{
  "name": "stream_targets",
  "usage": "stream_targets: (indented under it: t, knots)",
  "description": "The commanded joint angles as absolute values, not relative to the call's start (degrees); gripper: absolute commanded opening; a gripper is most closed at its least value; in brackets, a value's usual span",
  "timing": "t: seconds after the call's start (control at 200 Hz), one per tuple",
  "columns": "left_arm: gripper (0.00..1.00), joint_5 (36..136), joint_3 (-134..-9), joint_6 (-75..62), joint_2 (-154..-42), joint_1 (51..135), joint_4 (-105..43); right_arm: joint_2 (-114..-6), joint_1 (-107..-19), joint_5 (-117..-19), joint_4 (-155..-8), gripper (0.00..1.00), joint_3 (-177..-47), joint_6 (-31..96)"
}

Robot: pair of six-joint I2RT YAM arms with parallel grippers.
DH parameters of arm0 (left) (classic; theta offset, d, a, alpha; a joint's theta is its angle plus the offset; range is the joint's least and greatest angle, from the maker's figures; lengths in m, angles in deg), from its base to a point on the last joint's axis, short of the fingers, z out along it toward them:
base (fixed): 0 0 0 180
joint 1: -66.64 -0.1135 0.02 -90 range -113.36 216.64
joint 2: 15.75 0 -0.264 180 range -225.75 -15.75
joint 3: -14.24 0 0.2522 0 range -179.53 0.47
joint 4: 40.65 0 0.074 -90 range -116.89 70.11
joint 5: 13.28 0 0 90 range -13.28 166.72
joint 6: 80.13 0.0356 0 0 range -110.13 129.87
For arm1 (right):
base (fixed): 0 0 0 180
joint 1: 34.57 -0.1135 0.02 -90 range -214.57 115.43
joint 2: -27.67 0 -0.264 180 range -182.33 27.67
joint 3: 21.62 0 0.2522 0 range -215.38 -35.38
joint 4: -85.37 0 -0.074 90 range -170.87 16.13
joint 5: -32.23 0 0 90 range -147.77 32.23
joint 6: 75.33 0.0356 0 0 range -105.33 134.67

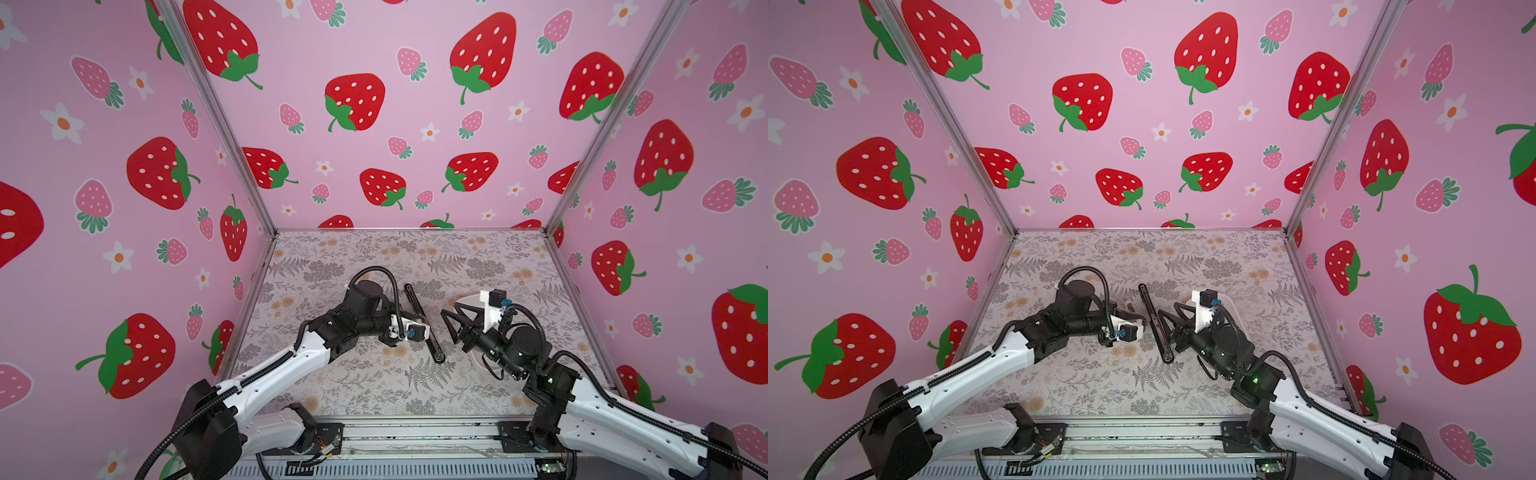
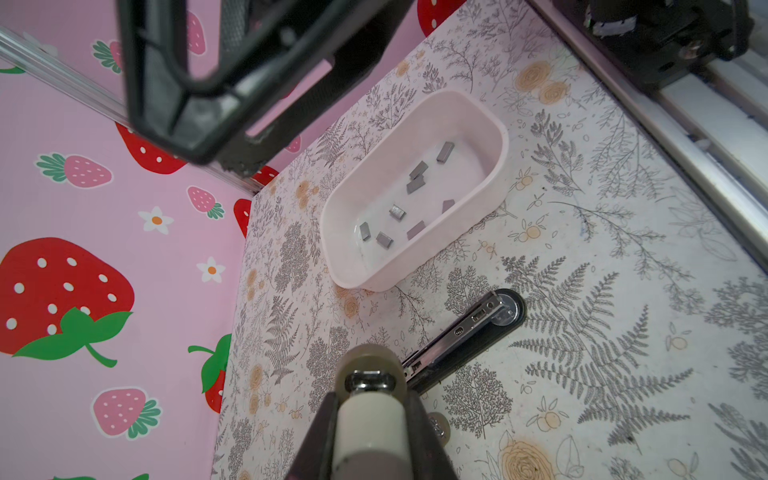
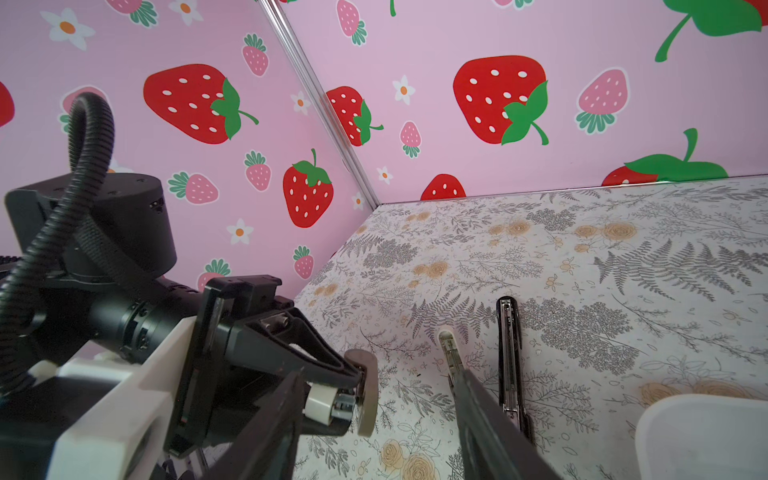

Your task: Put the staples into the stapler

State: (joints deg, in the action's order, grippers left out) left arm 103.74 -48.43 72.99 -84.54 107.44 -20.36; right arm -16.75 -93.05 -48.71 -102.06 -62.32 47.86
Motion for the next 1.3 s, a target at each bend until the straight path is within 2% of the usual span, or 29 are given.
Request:
stream_targets:
  t: [0.0,0.19,0.575,0.6,0.745,1.296]
  knots:
    - [0.0,104.8,-50.6,72.1,-84.9,108.3,-20.8,-19.3,-92.9,-52.1,-104.8,0.58,-62.4,47.1]
    - [0.0,104.0,-50.6,71.9,-83.8,108.0,-20.7,-22.1,-92.8,-51.4,-105.4,0.52,-61.8,48.1]
    - [0.0,102.6,-51.0,70.8,-83.2,108.1,-20.9,-27.5,-92.8,-54.4,-106.0,0.52,-63.1,48.1]
    - [0.0,102.5,-50.9,70.9,-83.1,108.1,-20.9,-27.7,-92.8,-54.2,-106.0,0.49,-63.1,48.2]
    - [0.0,103.0,-51.2,71.2,-83.0,108.1,-20.6,-29.2,-92.8,-53.4,-105.9,0.48,-63.2,48.6]
    - [0.0,106.2,-50.5,71.8,-80.7,108.0,-20.8,-32.6,-92.8,-49.9,-105.2,0.32,-63.3,50.4]
